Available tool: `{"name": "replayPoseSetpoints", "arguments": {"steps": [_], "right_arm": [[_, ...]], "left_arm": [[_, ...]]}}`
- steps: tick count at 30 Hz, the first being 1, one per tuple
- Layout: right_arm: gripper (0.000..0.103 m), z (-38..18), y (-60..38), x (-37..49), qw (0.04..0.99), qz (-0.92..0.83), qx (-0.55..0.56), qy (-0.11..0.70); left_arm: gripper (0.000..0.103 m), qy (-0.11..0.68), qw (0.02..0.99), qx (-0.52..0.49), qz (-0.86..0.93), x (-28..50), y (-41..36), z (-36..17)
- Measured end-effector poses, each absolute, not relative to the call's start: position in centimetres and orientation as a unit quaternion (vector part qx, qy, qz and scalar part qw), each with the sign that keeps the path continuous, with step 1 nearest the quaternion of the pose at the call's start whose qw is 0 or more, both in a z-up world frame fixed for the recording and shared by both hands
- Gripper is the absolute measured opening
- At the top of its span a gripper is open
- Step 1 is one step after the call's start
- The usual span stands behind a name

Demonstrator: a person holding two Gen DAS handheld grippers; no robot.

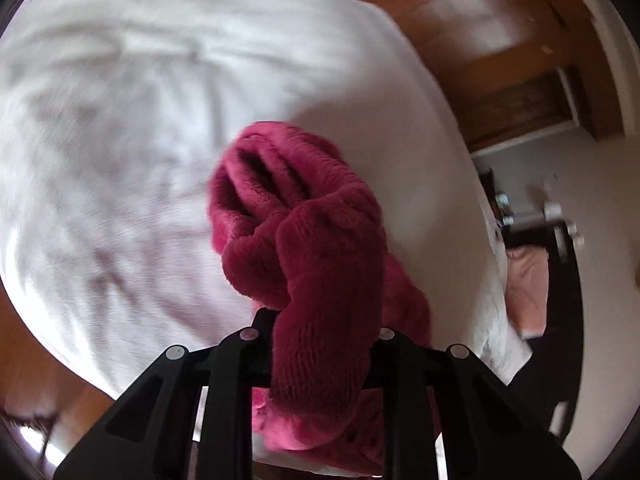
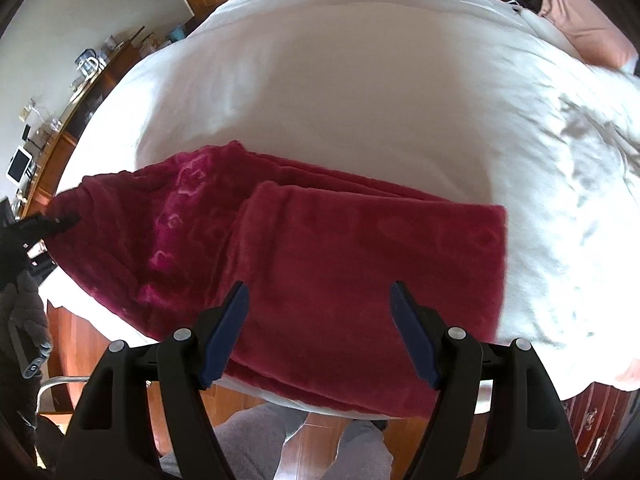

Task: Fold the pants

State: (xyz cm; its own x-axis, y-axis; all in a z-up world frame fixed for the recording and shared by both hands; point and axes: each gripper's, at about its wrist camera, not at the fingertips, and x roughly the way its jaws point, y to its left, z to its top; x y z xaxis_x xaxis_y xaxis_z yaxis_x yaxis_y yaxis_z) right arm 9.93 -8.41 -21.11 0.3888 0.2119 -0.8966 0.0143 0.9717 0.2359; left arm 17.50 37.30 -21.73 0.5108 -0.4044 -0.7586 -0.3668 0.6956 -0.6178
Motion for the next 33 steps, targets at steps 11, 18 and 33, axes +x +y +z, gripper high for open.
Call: {"name": "replayPoseSetpoints", "arguments": {"steps": [11,18,33], "right_arm": [[0.074,-21.8,-16.4,6.8,0.828,0.036,0.147,0.540],[0.074,-22.9,-21.2,4.8,0.823,0.017,0.181,0.538],[0.074,-25.4,-29.3,1.2,0.807,-0.033,0.228,0.543]], "left_arm": [[0.021,0.469,0.842,-0.234,-0.130,17.4,20.3,-12.5],[0.021,0.478,0.838,-0.153,-0.213,15.4,8.5,-11.3],[0.021,0.499,0.807,0.071,-0.308,7.7,-10.7,-17.0]]}}
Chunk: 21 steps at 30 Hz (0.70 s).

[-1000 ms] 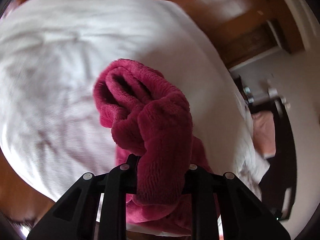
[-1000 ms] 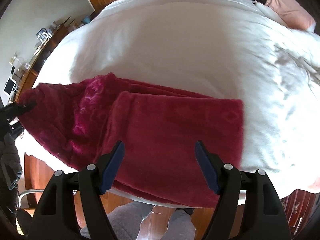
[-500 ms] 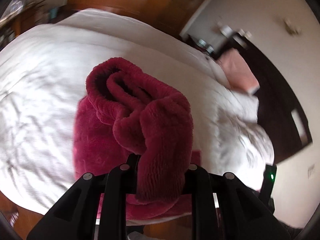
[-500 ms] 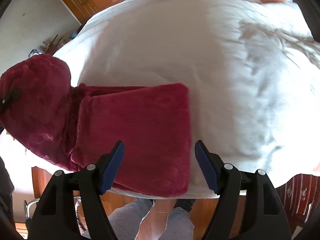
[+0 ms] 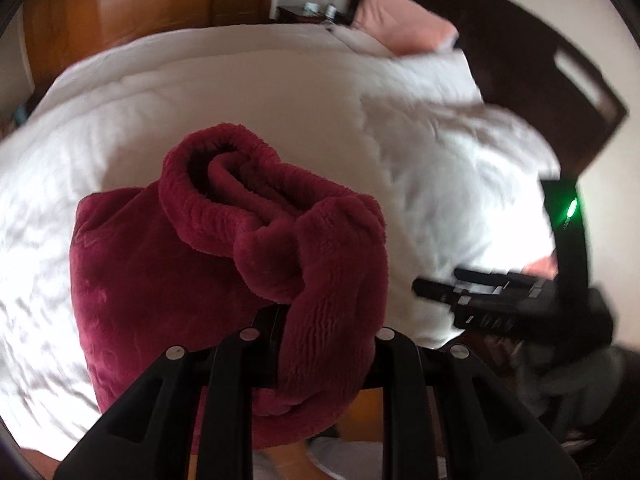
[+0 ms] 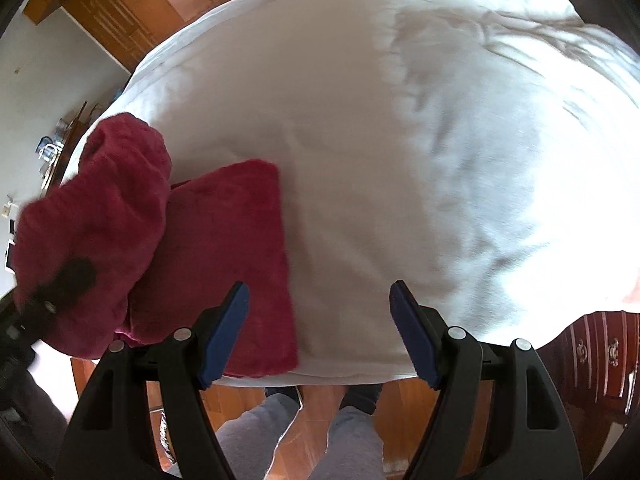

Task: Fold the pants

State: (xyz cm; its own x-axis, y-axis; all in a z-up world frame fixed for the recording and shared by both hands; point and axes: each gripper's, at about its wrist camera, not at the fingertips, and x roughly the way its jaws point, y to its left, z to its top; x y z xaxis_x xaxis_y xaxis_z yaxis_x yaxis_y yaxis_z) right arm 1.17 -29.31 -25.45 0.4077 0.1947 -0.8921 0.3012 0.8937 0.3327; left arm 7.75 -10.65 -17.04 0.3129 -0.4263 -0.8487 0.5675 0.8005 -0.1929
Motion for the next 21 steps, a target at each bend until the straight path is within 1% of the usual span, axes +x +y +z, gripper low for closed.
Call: {"name": "replayPoseSetpoints", "arguments": {"steps": [7,13,14,15,16,18,21], "right_arm": [[0.074,-25.9,-31.0,-0.1,0.801,-0.046,0.230,0.551],[0.074,-24.6,-32.0,1.6,0.814,-0.042,0.222,0.536],[0.074,-24.2,-32.2,2.1,0.816,-0.040,0.222,0.532],[0.074,-23.9,-32.2,2.6,0.818,-0.037,0.222,0.529],[0.074,-23.7,-32.3,2.9,0.820,-0.033,0.223,0.527],[0.074,-23.2,-32.0,4.0,0.822,-0.010,0.226,0.522],[0.074,-22.5,-31.3,5.6,0.822,0.027,0.239,0.517]], "left_arm": [[0.021,0.489,0.799,0.158,-0.313,5.3,-14.5,-21.2],[0.023,0.471,0.795,0.223,-0.310,3.7,-16.7,-23.6],[0.025,0.468,0.793,0.234,-0.310,3.4,-17.2,-24.1],[0.031,0.468,0.791,0.242,-0.313,3.2,-17.6,-24.5],[0.041,0.470,0.786,0.247,-0.318,2.9,-18.0,-25.0],[0.052,0.478,0.777,0.236,-0.335,2.4,-18.1,-25.4],[0.055,0.491,0.768,0.205,-0.355,2.1,-17.5,-25.7]]}}
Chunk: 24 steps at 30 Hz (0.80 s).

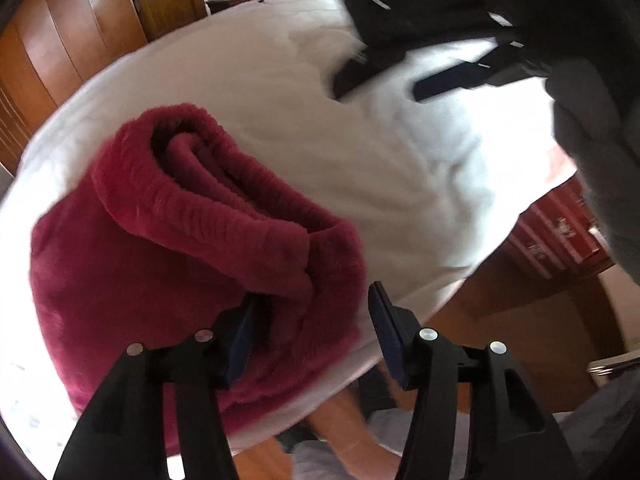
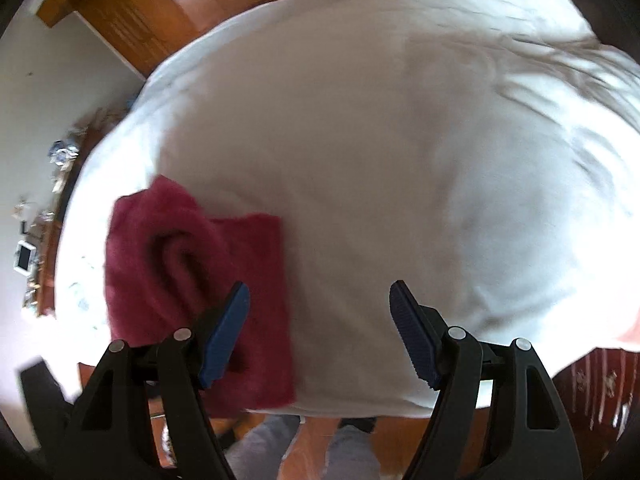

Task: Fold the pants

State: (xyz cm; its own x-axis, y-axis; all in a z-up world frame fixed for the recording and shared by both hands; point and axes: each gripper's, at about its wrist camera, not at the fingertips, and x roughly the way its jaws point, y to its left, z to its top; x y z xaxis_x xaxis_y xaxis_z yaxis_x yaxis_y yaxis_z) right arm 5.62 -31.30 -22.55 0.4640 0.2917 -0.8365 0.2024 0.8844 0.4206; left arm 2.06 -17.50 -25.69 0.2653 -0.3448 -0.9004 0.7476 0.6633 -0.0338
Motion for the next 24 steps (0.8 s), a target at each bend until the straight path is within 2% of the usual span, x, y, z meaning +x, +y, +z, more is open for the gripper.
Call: {"name": "replayPoseSetpoints", "arguments": {"steps": [5,7,11,17,24], "right_arm": [[0.074,-21.5,-28.1,8.6,0.807,0.110,0.258,0.519],[0.082,-21.1,-26.2,9.6,0.806,0.138,0.253,0.517],[0.089,-21.1,-23.3,11.3,0.799,0.181,0.237,0.521],[0.089,-23.0,-21.8,12.6,0.786,0.177,0.226,0.547],[0.089,-24.5,-21.5,12.8,0.784,0.146,0.227,0.558]], "left_arm": [[0.056,0.496,0.764,0.196,-0.363,1.8,-16.9,-25.9],[0.056,0.500,0.763,0.185,-0.365,1.9,-16.3,-25.9],[0.056,0.505,0.763,0.154,-0.371,1.9,-14.7,-25.1],[0.056,0.511,0.787,0.093,-0.333,2.9,-9.4,-23.2],[0.056,0.535,0.812,0.028,-0.232,6.6,-3.0,-23.9]]}}
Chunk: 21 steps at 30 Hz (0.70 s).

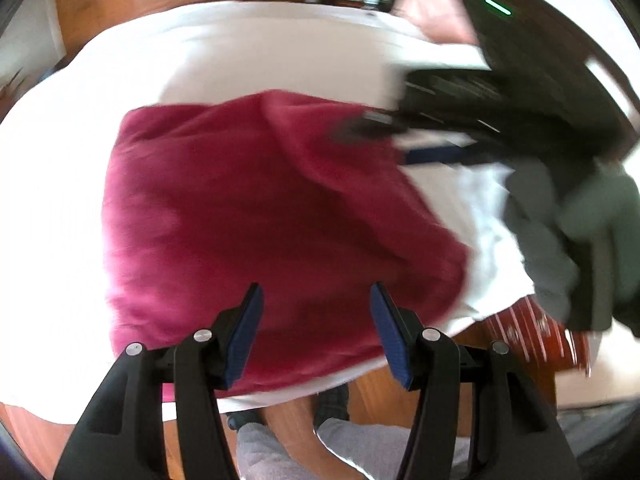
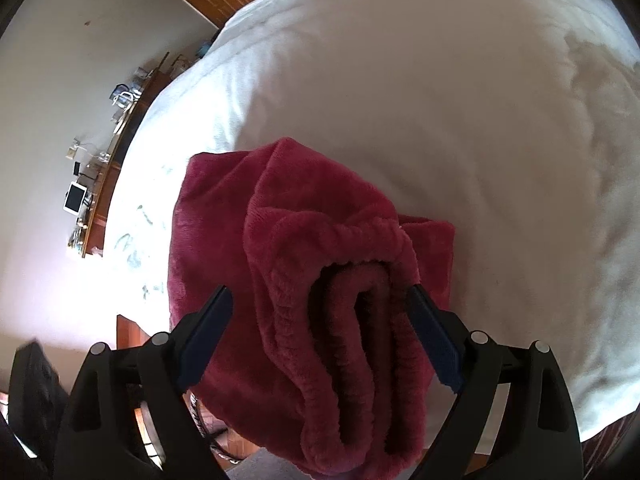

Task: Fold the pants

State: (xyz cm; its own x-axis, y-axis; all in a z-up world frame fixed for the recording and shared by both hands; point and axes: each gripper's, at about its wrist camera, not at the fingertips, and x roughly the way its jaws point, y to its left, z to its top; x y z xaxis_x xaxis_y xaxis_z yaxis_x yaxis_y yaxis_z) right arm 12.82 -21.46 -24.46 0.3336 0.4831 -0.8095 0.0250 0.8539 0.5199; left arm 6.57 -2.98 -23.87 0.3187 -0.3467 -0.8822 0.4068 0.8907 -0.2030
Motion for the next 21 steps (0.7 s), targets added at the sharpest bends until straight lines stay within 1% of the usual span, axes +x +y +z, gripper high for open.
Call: {"name": "replayPoseSetpoints", "arguments": {"steps": [2,4,5,6,8,9,14,17,20,21], "right_arm": [[0.073,-24.8,-21.8,12.7,0.787,0.118,0.220,0.564],[0.034,-25.1,-22.9,12.4,0.787,0.078,0.217,0.573],[0.026,-25.5,-23.8,12.3,0.783,0.063,0.234,0.573],[0.022,-25.7,-24.7,12.0,0.779,0.054,0.252,0.572],[0.019,-26.0,-26.0,11.5,0.774,0.038,0.274,0.569],[0.014,-26.2,-26.4,11.3,0.773,0.029,0.275,0.570],[0.014,-28.4,-27.3,10.4,0.759,0.008,0.284,0.586],[0.014,-28.2,-26.9,10.3,0.765,0.019,0.282,0.580],[0.035,-27.3,-27.4,9.3,0.763,0.030,0.300,0.571],[0.049,-27.0,-27.5,8.9,0.765,0.031,0.304,0.567]], "left_arm": [[0.056,0.545,0.813,0.008,-0.207,7.8,-1.2,-24.6],[0.056,0.554,0.810,0.002,-0.193,8.6,-0.1,-25.3],[0.056,0.560,0.808,0.008,-0.186,8.9,0.3,-26.0],[0.056,0.565,0.804,0.016,-0.183,9.1,0.6,-26.6],[0.056,0.572,0.798,0.030,-0.185,9.1,0.9,-27.5],[0.056,0.575,0.795,0.036,-0.190,9.0,0.9,-27.9],[0.056,0.581,0.785,0.054,-0.206,7.9,0.9,-29.2],[0.058,0.583,0.782,0.062,-0.214,7.2,0.7,-29.2],[0.060,0.583,0.781,0.062,-0.216,7.5,0.8,-29.3],[0.060,0.583,0.781,0.062,-0.216,7.2,0.6,-28.9]]}}
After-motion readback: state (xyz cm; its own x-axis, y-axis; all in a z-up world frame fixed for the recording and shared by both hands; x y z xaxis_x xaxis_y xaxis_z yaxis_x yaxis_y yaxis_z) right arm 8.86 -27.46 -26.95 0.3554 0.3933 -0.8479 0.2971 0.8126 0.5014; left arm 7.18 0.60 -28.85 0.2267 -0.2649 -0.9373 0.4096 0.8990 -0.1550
